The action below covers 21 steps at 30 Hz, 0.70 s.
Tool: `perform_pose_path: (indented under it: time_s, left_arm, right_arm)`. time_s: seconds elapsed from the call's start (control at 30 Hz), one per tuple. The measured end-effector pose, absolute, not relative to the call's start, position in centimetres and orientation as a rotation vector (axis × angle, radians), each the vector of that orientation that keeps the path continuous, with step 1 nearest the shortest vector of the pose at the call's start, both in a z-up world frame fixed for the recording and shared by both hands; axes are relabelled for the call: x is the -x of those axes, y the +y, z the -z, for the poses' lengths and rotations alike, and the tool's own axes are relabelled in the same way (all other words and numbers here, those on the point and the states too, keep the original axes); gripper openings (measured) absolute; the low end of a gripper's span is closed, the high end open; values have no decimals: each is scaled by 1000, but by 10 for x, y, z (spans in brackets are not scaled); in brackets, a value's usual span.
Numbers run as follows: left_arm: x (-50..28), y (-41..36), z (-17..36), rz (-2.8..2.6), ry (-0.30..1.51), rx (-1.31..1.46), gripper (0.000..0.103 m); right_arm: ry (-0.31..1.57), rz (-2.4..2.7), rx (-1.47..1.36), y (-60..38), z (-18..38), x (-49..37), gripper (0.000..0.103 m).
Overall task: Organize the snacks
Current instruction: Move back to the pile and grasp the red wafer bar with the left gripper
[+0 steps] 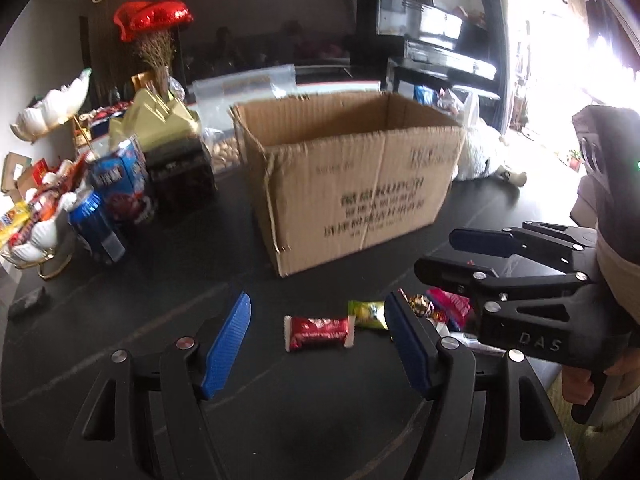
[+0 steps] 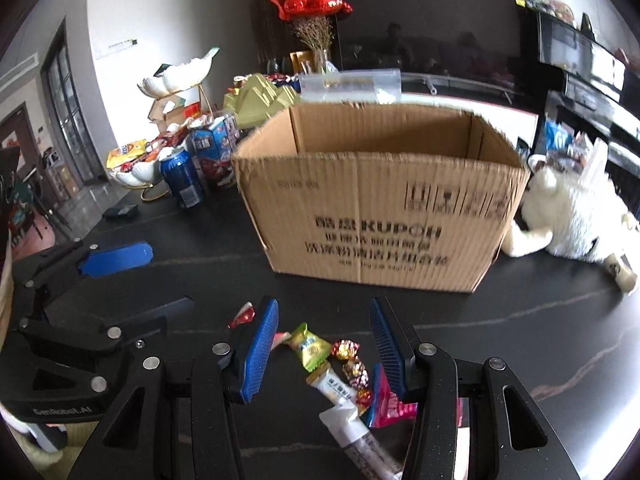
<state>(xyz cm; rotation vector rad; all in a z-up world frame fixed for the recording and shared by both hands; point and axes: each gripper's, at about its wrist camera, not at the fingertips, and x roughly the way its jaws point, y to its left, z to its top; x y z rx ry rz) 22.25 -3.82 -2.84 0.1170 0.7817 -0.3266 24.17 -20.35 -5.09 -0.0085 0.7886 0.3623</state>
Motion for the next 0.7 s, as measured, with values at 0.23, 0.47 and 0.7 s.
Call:
perform_pose_path:
  time_s: [0.23, 0.47, 0.7]
  left_arm:
    - [-237, -36, 65, 347, 846, -74, 69]
    - [-253, -30, 90, 356, 882, -20, 68]
    - [-262, -29, 109, 360, 898, 6, 67]
  right_arm:
    - [834, -322, 0, -204, 75, -249, 49]
    - [851, -303, 28, -199, 88, -252, 49]
    - [850, -294, 39, -197, 94, -253, 49]
